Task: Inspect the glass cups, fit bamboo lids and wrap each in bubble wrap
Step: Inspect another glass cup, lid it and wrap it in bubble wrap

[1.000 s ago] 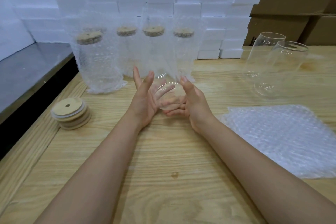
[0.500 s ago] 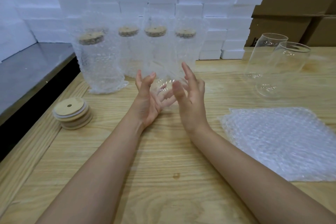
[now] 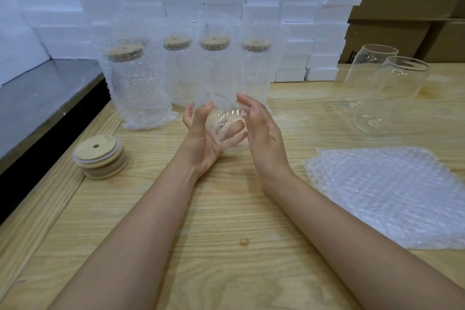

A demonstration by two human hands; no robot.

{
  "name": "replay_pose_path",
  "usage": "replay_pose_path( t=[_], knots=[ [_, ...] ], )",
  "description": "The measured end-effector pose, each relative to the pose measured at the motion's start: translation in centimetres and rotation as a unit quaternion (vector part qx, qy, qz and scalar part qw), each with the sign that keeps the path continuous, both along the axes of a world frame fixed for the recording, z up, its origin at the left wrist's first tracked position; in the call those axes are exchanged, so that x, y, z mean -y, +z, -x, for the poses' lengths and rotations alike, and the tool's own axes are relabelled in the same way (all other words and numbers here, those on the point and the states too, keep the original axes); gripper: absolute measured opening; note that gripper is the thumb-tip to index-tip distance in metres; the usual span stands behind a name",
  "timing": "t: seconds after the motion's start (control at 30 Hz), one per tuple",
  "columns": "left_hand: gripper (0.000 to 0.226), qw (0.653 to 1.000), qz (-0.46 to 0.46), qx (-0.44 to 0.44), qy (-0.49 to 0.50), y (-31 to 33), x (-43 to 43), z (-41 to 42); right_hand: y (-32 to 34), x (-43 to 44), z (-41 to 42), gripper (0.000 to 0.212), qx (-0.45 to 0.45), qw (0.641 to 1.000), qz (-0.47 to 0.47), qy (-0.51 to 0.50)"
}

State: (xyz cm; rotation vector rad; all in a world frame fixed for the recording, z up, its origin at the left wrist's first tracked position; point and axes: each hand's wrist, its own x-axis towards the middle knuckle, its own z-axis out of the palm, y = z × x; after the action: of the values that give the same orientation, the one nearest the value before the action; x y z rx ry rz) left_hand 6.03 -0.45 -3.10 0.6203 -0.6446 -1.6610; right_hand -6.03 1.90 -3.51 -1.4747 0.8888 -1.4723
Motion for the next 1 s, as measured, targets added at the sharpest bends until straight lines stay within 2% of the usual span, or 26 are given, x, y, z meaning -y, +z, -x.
replay_pose_path(
  t=[0.1,0.23,0.37,0.47,0.5,0.53,0.6,0.63,0.7,0.8,0.93,1.0],
  knots=[
    [0.148,1.000,0.012,-0.015,0.006,-0.2,0.1,0.0,0.1,0.0,0.0,0.032,0.014,1.000,-0.005,0.007],
    [0.117,0.999,0.029,-0.012,0.026,-0.5,0.3,0.1,0.4,0.1,-0.1,0.048,0.045,0.998,-0.021,0.035],
    [0.112,0.997,0.030,0.024,0.060,-0.9,0.5,0.2,0.2,0.3,0.0,0.054,0.017,0.997,-0.033,0.061],
    [0.096,0.998,0.023,0.002,0.062,-0.8,0.6,0.3,0.1,0.5,0.2,0.065,-0.016,0.997,-0.026,0.071],
    [0.097,0.998,0.014,-0.002,0.058,-0.8,0.7,0.3,0.1,0.6,0.3,0.069,-0.027,0.997,-0.017,0.071],
    [0.108,0.999,0.001,-0.005,0.048,-0.8,0.8,0.2,0.0,0.7,0.4,0.074,-0.038,0.997,-0.009,0.072],
    [0.142,0.999,-0.027,-0.020,0.013,-0.6,1.0,0.0,-0.3,0.8,0.6,0.082,-0.056,0.995,0.003,0.079],
    [0.151,0.999,-0.034,-0.036,-0.003,-0.5,1.1,-0.1,-0.3,0.8,0.7,0.083,-0.063,0.994,0.007,0.084],
    [0.150,0.998,-0.029,-0.059,-0.024,-0.4,0.9,-0.3,-0.3,0.8,1.0,0.087,-0.078,0.992,0.015,0.098],
    [0.125,0.996,-0.005,-0.077,-0.053,-0.3,0.6,-0.6,0.3,0.8,1.3,0.086,-0.061,0.989,0.017,0.135],
    [0.061,0.992,0.058,-0.065,-0.093,-0.6,0.6,-1.1,0.8,0.9,1.7,0.080,-0.041,0.985,0.007,0.168],
    [0.051,0.991,0.083,-0.043,-0.098,-0.7,0.6,-1.3,0.8,1.0,2.0,0.070,-0.035,0.983,0.003,0.178]
  ],
)
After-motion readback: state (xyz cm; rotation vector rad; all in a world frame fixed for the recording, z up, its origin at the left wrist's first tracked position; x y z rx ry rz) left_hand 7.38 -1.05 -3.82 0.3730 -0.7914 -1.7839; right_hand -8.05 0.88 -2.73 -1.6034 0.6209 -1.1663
